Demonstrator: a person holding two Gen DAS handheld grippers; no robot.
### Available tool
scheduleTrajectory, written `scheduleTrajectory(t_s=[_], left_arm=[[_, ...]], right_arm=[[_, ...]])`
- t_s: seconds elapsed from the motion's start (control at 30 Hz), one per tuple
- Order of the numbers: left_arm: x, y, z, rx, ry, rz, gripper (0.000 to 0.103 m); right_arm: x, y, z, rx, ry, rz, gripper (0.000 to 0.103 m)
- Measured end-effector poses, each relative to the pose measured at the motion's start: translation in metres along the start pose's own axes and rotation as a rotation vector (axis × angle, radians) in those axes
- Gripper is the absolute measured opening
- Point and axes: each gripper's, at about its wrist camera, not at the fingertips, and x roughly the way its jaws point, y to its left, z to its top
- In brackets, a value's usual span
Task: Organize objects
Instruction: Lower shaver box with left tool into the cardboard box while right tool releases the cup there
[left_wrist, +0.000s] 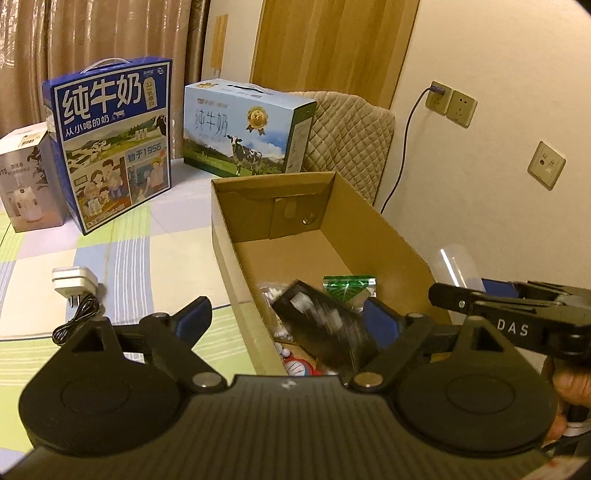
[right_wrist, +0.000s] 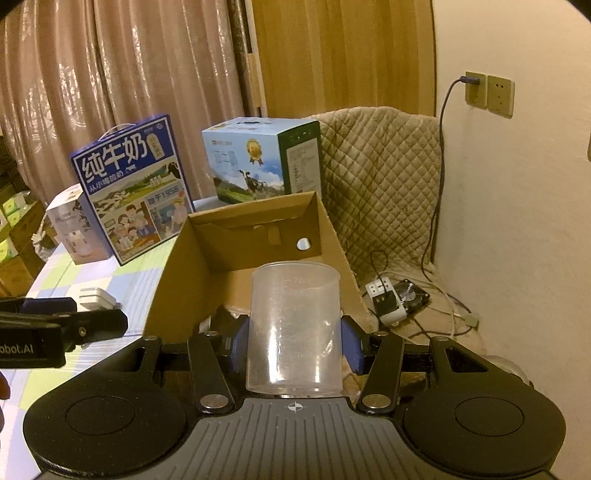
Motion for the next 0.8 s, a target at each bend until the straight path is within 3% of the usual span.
scheduleTrajectory(t_s=[0.8], left_arm=[[0.0, 0.008, -0.008, -0.018, 0.012, -0.002, 0.086]], right_arm=[[0.007, 0.011, 0.008, -0.016, -0.006, 0.021, 0.049]])
